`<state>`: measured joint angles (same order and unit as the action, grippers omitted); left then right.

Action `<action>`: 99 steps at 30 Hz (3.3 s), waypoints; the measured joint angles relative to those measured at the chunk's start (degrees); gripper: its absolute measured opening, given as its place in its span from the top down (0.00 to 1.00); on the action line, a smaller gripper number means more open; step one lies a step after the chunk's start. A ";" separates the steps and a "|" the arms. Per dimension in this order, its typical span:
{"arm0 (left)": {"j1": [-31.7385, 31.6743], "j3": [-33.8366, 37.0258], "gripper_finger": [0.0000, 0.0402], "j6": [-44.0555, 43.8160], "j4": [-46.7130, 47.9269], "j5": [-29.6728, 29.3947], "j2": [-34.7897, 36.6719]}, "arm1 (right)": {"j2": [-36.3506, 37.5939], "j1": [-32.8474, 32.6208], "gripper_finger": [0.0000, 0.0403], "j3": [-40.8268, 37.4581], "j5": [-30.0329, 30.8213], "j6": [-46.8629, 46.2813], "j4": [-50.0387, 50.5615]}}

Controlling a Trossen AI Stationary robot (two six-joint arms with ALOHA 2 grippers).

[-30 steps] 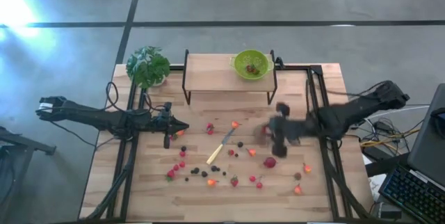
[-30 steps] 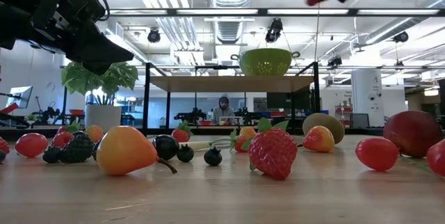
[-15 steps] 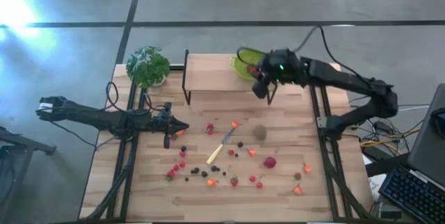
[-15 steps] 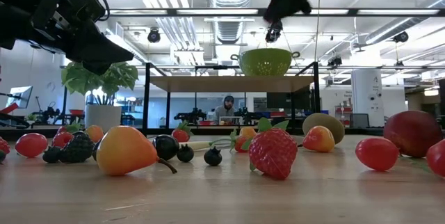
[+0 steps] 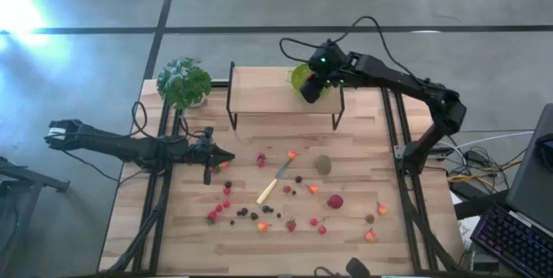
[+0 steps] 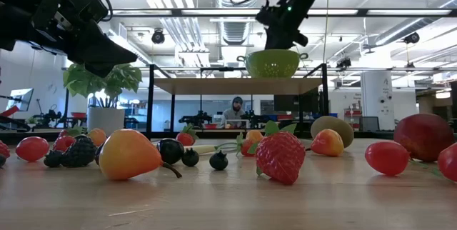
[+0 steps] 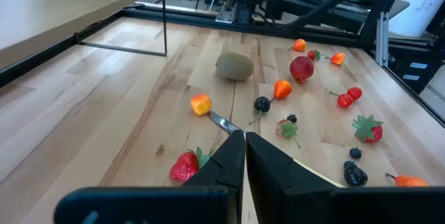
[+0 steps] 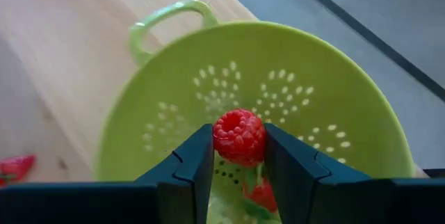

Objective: Pick & Place Fruit
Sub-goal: Put the raspberry into the strainer bowl, then put the pear into the strainer bowl

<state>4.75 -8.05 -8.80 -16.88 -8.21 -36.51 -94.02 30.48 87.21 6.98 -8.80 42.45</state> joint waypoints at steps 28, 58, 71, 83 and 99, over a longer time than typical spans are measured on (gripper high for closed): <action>0.00 0.00 0.95 0.00 0.00 0.00 0.00 | -1.83 0.28 0.61 1.50 2.15 0.04 4.22; -0.01 0.00 0.95 -0.01 0.00 -0.01 -0.01 | 2.16 -18.93 0.58 10.30 2.15 -7.02 39.14; 0.00 -0.02 0.95 -0.02 0.00 0.00 0.00 | 18.02 -43.54 0.61 -8.71 2.10 -38.69 40.03; -0.01 -0.01 0.95 -0.01 0.02 -0.01 -0.01 | 24.75 -66.40 0.54 -24.02 -0.46 -73.26 39.77; 0.00 0.00 0.95 0.00 0.02 -0.02 0.00 | 24.57 -73.48 0.55 -37.38 -10.54 -86.94 27.83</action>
<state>4.75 -8.06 -8.80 -16.86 -8.23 -36.52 -69.45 -43.00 49.83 -3.56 -95.73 70.29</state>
